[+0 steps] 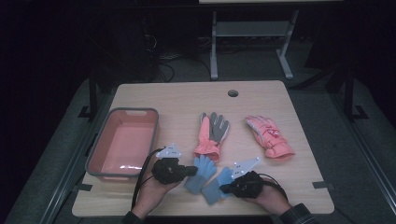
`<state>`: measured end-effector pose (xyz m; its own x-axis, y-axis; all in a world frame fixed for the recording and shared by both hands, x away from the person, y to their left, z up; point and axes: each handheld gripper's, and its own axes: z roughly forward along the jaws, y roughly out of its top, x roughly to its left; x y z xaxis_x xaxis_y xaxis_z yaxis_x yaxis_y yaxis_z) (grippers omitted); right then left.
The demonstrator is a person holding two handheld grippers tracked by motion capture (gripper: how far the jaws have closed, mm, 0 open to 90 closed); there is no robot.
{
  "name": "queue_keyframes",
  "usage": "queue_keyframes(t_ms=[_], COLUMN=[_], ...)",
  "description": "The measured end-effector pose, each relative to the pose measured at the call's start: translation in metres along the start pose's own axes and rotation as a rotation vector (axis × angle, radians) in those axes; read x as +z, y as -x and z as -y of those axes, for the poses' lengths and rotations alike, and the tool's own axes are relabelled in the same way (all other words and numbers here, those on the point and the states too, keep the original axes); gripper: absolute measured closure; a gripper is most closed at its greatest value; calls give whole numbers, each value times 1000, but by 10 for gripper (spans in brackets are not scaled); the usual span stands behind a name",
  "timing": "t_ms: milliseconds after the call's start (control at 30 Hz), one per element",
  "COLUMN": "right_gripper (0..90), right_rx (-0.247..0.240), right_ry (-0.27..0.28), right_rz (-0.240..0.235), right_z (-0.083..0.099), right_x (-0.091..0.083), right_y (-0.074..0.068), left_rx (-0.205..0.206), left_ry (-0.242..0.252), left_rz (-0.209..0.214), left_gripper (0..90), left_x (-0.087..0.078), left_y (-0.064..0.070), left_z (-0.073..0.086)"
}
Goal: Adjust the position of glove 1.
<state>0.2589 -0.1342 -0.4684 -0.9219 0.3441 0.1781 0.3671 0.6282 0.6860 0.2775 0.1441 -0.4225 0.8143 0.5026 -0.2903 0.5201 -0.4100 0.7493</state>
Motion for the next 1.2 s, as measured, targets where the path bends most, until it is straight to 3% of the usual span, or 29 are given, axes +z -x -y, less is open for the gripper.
queue_keyframes(t_ms=[233, 433, 633, 733, 867, 1200], right_gripper=[898, 898, 898, 898, 898, 898], right_rx=[-11, -13, -12, -12, -16, 3], right_ry=[1, 2, 2, 2, 0, 8], right_rz=[-25, -27, -27, -27, -22, 7], right_z=[-8, -9, -9, -9, -9, -12], right_x=[10, 10, 10, 11, 11, 13], right_y=[-6, -6, -6, -6, -5, -5], left_rx=[65, 108, 123, 122, 165, 172], left_ry=[-18, -28, -52, -50, -63, -76], left_rz=[11, -54, -82, -64, -20, 47], left_gripper=[885, 885, 885, 885, 884, 882], left_x=[9, 5, 8, 11, 16, 28], left_y=[5, 3, 1, 4, 15, 32], left_z=[-8, -8, -6, -6, -7, -6])
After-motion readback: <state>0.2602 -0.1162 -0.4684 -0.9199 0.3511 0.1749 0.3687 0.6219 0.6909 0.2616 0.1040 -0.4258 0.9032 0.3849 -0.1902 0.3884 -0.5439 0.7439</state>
